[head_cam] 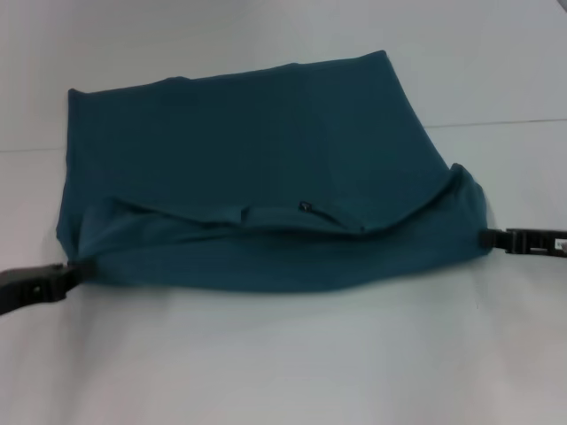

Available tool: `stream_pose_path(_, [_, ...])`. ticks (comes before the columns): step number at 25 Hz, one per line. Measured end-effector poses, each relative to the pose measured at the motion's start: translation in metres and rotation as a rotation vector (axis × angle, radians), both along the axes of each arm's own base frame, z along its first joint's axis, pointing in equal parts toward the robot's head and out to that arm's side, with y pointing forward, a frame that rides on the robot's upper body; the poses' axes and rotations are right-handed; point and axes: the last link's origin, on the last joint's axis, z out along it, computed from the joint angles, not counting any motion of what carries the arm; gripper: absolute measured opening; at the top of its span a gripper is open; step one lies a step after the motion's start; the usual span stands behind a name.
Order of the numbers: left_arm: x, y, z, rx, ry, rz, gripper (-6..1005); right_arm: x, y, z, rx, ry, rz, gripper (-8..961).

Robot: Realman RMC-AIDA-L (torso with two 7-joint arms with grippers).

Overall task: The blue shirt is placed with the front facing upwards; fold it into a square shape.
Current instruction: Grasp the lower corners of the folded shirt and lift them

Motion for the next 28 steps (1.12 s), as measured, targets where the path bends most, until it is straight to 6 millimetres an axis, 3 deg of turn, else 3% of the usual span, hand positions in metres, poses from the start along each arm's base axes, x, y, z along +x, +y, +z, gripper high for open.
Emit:
stream_pose_path(14, [-0.007, -0.035, 0.008, -0.149, -0.062, -0.026, 51, 0.016, -0.052, 0.001, -0.090, 0.029, 0.067, 21])
stream_pose_path(23, [-0.008, -0.048, 0.015, -0.227, -0.062, -0.050, 50, 0.031, -0.096, 0.023, -0.033, 0.144, 0.103, 21])
stream_pose_path(28, [-0.011, -0.056, 0.019, -0.262, -0.052, -0.057, 50, 0.038, -0.113, 0.025, -0.038, 0.150, 0.109, 21])
